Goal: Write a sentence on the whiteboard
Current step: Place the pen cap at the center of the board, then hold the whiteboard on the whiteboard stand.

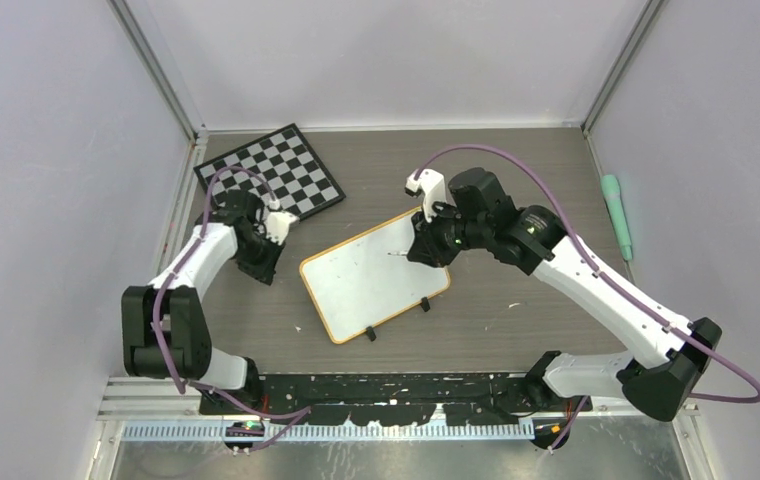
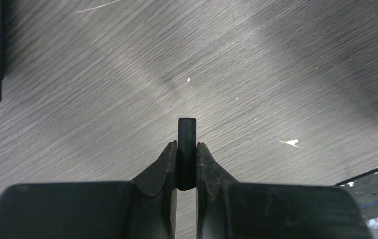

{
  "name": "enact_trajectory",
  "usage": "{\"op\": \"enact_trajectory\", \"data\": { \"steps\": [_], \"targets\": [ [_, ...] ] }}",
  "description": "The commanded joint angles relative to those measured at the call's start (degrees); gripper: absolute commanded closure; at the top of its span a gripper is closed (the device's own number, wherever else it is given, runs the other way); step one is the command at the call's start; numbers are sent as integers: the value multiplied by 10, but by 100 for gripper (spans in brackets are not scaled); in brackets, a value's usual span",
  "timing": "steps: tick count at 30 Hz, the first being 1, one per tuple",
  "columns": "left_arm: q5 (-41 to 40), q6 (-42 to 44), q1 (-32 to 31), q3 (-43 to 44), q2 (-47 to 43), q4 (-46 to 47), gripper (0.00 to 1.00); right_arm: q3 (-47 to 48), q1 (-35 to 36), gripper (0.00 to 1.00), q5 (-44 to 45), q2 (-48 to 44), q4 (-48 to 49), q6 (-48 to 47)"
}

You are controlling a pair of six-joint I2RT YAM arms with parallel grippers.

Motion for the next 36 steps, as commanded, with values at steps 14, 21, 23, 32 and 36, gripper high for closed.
{"op": "enact_trajectory", "data": {
  "steps": [14,21,23,32,36],
  "targets": [
    [-96,-40,-84,-54,66,86,97,-17,132,100,152,-1,66,-71],
    [-84,-54,-84,-59,83,85,80,-75,200,100,190,-21,104,-128],
    [-74,-54,-84,-60,88,85,76,-84,208,100,179,-23,114,-130],
    [-31,-52,-79,-36,57,51,48,-85,228,100,173,-17,137,-135],
    [44,-54,-30,12,-4,13,35,-68,229,100,170,-7,132,-125]
  ]
}}
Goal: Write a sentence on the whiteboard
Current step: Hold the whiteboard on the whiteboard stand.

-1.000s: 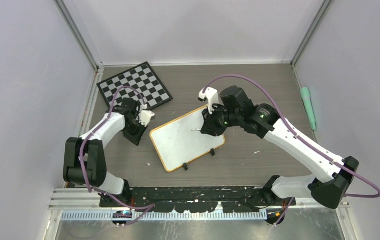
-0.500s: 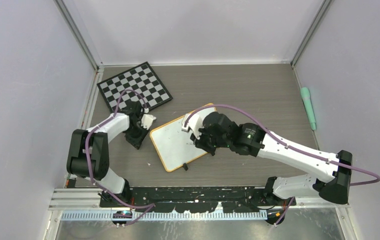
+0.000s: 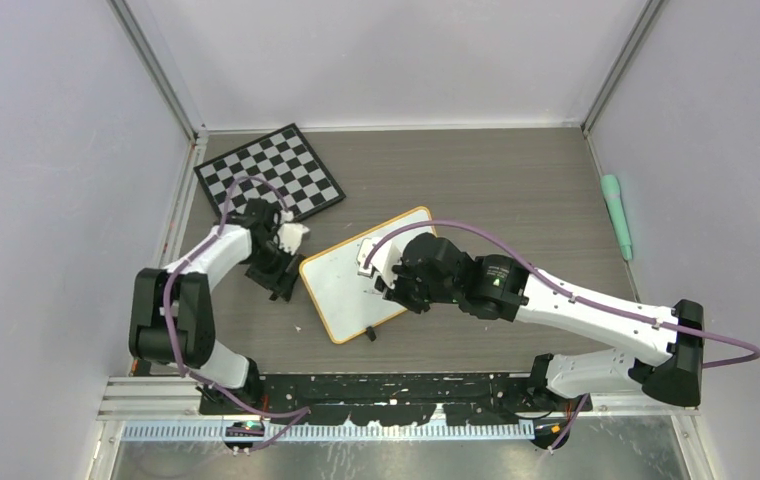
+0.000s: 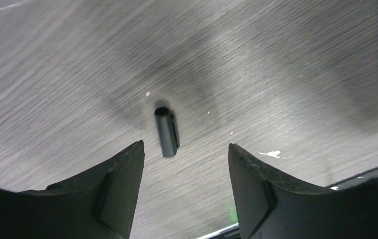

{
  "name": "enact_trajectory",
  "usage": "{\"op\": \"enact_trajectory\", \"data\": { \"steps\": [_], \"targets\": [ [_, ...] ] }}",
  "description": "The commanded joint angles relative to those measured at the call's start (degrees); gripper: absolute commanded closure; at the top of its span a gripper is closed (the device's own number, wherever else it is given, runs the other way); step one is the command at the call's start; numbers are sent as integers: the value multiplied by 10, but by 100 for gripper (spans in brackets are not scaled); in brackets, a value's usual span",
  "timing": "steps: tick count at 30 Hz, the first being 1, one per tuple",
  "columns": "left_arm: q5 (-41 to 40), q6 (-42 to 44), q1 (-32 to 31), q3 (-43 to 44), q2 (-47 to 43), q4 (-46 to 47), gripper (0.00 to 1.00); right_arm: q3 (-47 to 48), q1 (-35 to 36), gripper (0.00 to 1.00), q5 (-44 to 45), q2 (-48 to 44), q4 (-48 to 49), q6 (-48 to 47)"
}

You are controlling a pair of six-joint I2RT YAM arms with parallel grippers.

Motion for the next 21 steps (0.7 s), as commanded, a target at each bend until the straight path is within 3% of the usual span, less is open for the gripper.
{"op": "enact_trajectory", "data": {
  "steps": [1,6,12,21],
  "targets": [
    [116,-4,63,79,-87,-49,31,28,5,100,3,-4,25,3],
    [307,1,169,183,-170,-116,22,57,4,100,9,13,12,5],
    [516,-113,164,209,-187,-83,24,76,9,100,16,33,10,-5],
    [444,-153,42,191,-146,-21,33,97,24,100,69,64,47,-23]
  ]
}}
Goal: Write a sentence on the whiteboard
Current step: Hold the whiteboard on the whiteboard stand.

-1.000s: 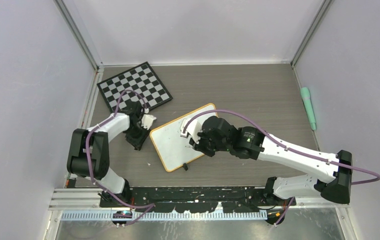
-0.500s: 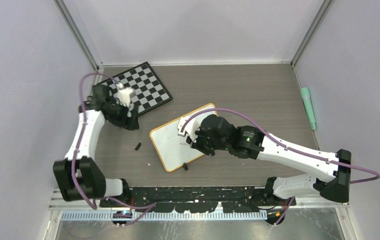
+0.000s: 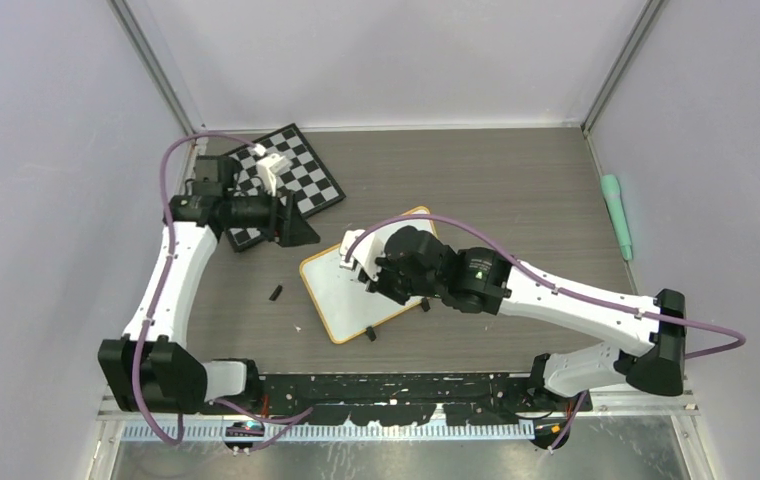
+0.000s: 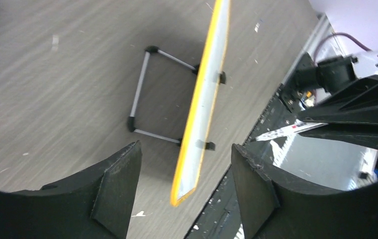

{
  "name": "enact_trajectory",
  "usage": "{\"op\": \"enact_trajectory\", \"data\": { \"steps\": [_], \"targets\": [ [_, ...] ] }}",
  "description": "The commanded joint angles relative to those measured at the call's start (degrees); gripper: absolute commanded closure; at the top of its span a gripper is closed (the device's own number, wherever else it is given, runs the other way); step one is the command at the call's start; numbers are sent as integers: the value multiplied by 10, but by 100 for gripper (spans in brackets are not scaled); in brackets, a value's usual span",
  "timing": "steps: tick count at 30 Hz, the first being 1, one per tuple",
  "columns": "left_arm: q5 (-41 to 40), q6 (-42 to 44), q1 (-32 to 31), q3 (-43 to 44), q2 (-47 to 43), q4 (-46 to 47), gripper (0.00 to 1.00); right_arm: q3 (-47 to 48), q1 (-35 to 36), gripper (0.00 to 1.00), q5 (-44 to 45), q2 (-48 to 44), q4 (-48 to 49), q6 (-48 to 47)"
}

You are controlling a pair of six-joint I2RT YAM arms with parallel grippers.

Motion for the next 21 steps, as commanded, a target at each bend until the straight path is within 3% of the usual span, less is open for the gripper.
{"op": "enact_trajectory", "data": {
  "steps": [1,13,21],
  "targets": [
    [-4,-31,-38,-7,21,30,34,37,13,100,47,16,48,-14],
    [-31,-1,-74,-46,35,34,52,43,47,100,58,42,51,24],
    [-17,15,-81,-44,43,22,73,54,48,100,57,61,49,33]
  ]
}}
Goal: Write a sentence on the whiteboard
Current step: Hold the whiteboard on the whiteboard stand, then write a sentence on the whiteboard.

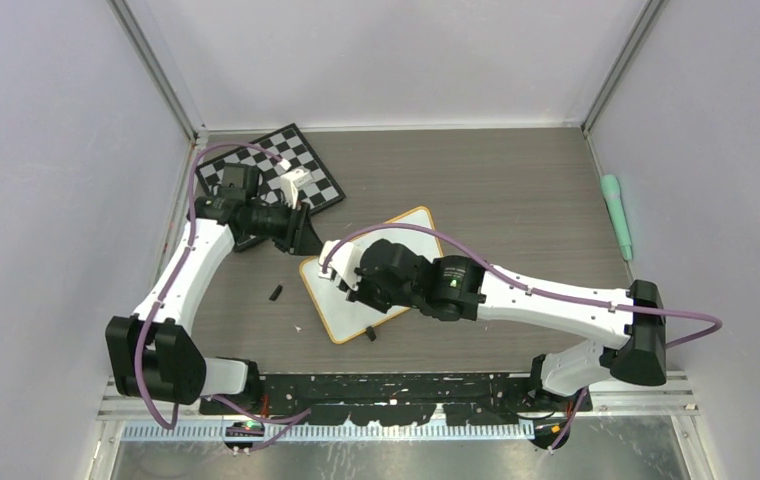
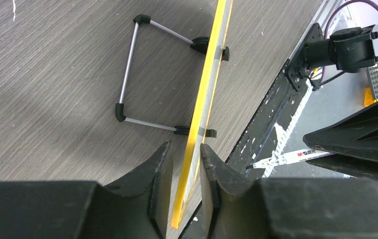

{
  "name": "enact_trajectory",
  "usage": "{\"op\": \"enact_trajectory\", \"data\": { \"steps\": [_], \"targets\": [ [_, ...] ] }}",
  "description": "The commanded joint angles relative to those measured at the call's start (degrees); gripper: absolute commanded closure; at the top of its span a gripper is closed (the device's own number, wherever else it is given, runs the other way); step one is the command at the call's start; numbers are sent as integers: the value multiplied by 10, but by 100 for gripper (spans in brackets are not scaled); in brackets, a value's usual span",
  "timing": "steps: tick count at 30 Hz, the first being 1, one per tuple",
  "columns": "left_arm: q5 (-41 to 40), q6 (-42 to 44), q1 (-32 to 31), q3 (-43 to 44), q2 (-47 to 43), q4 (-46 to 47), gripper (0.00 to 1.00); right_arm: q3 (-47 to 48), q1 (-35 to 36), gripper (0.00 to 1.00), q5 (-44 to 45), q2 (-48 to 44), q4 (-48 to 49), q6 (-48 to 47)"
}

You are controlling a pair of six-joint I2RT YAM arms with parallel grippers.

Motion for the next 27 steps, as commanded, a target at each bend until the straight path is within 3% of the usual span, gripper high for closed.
{"op": "enact_trajectory", "data": {
  "steps": [1,13,27],
  "targets": [
    [14,20,-5,2,3,4,75,35,3,100,4,9,22,12],
    [-20,38,-16,10,18,-3,91,44,4,100,-3,19,27,17],
    [-31,43,-31,24,35,-12,100,71,9,100,41,49,50,10]
  ]
}}
